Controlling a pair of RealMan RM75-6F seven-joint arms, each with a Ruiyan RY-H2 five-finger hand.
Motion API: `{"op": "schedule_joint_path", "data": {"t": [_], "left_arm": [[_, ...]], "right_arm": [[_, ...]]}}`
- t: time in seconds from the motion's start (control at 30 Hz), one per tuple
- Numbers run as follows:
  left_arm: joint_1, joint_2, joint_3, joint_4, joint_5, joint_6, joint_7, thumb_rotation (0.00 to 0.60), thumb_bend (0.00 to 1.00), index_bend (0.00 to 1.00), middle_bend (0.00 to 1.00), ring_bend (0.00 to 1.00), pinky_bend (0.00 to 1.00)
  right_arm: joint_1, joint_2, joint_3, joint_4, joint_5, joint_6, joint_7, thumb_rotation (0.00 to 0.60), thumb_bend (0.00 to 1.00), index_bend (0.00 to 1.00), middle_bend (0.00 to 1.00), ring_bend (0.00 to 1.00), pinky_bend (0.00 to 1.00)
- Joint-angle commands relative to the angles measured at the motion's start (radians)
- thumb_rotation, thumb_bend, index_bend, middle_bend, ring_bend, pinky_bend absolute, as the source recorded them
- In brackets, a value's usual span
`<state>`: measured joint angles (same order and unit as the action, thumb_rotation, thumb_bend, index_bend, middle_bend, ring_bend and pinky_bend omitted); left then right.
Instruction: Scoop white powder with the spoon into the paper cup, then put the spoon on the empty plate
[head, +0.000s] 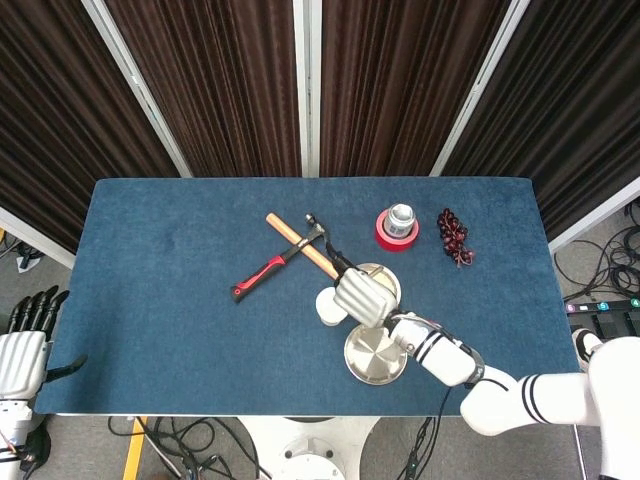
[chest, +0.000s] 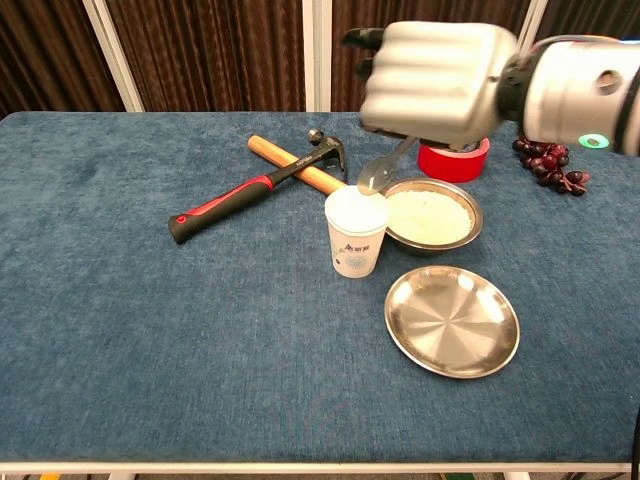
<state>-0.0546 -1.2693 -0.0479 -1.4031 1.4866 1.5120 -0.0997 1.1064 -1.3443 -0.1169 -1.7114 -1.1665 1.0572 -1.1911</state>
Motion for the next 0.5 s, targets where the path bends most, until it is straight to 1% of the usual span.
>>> {"op": "schedule_joint_path", "data": {"t": [0.03, 0.07, 0.17, 0.27, 0.37, 0.5], "left_arm": [[-0.003, 0.003, -0.002, -0.004, 0.001, -0.001, 0.005, 0.600, 0.09, 0.13, 0.14, 0.05, 0.03], [-0.005, 0.005, -0.004, -0.006, 0.000, -0.002, 0.009, 0.600, 0.09, 0.13, 0.14, 0.05, 0.03], [-0.010, 0.010, -0.008, -0.016, 0.000, -0.004, 0.019, 0.600, 0.09, 0.13, 0.14, 0.05, 0.03], [-0.013, 0.014, -0.009, -0.027, 0.002, -0.003, 0.029, 0.600, 0.09, 0.13, 0.14, 0.05, 0.03], [-0.014, 0.020, -0.009, -0.038, 0.002, -0.005, 0.038, 0.600, 0.09, 0.13, 0.14, 0.05, 0.03], [-0.015, 0.027, -0.009, -0.049, 0.003, -0.004, 0.045, 0.600, 0.09, 0.13, 0.14, 0.05, 0.03]], "right_arm": [[-0.140, 0.059, -0.032, -0.045, -0.110, 0.062, 0.338, 0.600, 0.33, 0.61, 0.58, 0.21, 0.00], [-0.166, 0.063, -0.045, -0.033, -0.142, 0.062, 0.426, 0.600, 0.33, 0.60, 0.58, 0.21, 0.00], [-0.224, 0.045, -0.084, 0.025, -0.237, 0.073, 0.590, 0.600, 0.33, 0.60, 0.57, 0.21, 0.00], [-0.291, -0.009, -0.111, 0.091, -0.308, 0.111, 0.696, 0.600, 0.33, 0.58, 0.56, 0.18, 0.00], [-0.352, -0.077, -0.124, 0.173, -0.357, 0.144, 0.781, 0.600, 0.33, 0.57, 0.54, 0.17, 0.00], [-0.407, -0.159, -0.126, 0.284, -0.399, 0.163, 0.820, 0.600, 0.33, 0.56, 0.53, 0.15, 0.00]]}}
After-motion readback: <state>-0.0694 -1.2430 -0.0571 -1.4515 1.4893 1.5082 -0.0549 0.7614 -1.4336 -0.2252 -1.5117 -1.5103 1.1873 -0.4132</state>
